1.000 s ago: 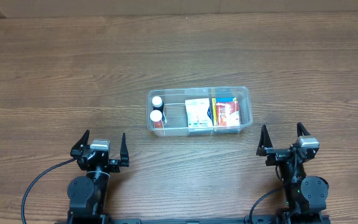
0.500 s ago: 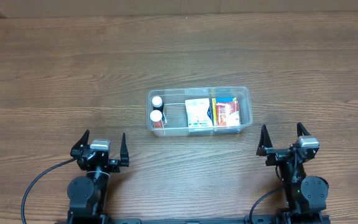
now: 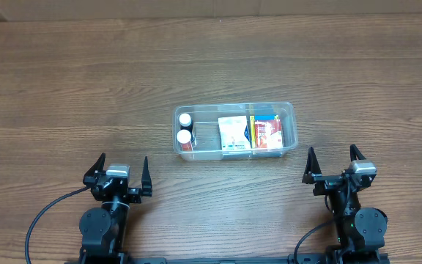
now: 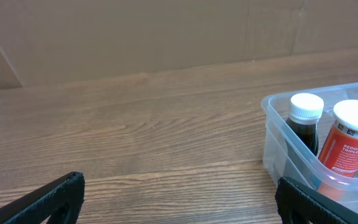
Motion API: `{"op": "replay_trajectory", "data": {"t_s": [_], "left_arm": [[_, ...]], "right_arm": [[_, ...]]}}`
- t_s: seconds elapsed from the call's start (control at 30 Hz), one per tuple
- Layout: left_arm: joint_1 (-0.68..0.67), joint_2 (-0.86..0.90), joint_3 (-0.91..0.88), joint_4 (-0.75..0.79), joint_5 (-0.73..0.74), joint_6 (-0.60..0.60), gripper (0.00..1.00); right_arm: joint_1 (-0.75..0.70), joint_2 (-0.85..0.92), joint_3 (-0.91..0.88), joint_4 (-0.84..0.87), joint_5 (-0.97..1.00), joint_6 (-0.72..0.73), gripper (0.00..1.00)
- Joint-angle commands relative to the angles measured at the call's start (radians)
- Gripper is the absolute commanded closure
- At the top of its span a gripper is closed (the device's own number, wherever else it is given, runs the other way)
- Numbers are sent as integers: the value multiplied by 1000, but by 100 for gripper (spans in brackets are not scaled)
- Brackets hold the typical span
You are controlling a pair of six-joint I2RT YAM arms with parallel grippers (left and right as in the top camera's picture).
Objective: Pack container
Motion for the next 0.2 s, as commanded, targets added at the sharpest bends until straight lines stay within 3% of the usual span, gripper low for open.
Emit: {"op": "replay_trajectory", "data": {"t_s": [0.0,0.17], "left_arm": [[7,-9,-3,0,15,-7,0],[7,-9,-3,0,15,-7,0]], "right_arm": [[0,-10,-10,6,-6,-8,0],[0,-10,-10,6,-6,-8,0]]}}
